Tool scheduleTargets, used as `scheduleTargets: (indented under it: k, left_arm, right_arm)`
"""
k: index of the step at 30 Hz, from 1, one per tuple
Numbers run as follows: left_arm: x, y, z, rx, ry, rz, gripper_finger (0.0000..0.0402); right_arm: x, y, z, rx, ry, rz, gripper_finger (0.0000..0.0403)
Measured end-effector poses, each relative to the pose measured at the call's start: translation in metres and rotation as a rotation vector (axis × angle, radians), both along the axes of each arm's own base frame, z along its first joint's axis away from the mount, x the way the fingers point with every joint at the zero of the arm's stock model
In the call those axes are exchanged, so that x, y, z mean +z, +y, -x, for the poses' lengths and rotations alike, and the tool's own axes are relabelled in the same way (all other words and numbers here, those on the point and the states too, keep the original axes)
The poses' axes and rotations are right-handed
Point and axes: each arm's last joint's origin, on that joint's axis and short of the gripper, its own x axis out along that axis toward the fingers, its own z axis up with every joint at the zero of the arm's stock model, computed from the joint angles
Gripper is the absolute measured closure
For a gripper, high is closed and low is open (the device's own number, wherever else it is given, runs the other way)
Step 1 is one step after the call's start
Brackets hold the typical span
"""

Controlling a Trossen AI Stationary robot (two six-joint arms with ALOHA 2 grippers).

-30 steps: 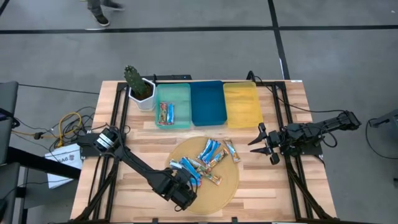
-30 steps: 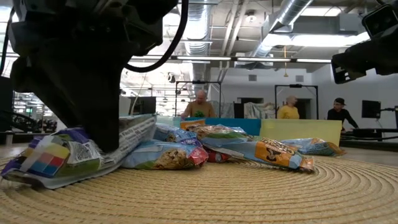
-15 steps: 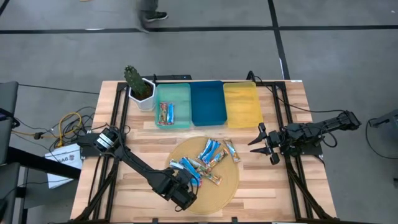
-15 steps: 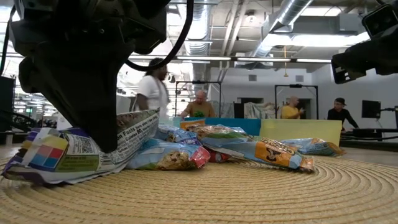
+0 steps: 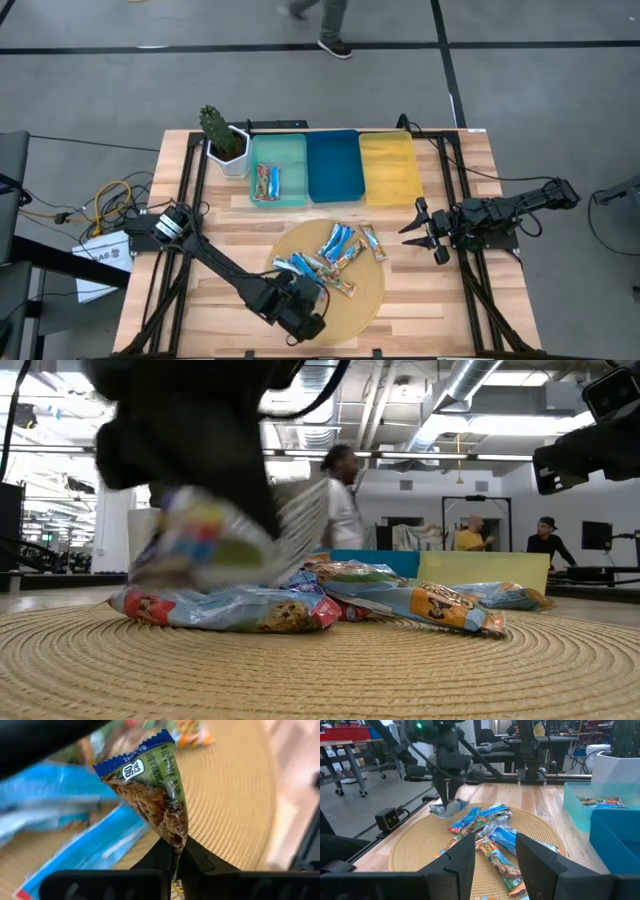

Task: Pick and place Granola Bars by type
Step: Put the blue granola bar into the blue bin

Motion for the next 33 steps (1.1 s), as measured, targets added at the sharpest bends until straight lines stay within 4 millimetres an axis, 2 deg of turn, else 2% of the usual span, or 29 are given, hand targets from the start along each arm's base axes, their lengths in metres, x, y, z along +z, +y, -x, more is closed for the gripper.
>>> scheduleTargets:
  k: [8, 19, 27, 33]
  left_arm:
    - [0.031, -0.005, -0.016, -0.024, -0.2, -0.182, 0.0396]
    - [0.074, -0.005, -0.031, 0.06, -0.417, -0.471, 0.0397]
    - [0.076, 0.003, -0.037, 0.087, -0.426, -0.494, 0.0399]
    - [0.076, 0.024, -0.047, 0.115, -0.391, -0.581, 0.0399]
  right_arm:
    - [0.0, 0.0, 0.0, 0.0, 0.0, 0.0, 0.0268]
    - [0.0, 0.0, 0.0, 0.0, 0.0, 0.0, 0.0269]
    - [0.0, 0.0, 0.0, 0.0, 0.0, 0.0, 0.0268]
    - [0.0, 0.0, 0.0, 0.0, 0.0, 0.0, 0.027]
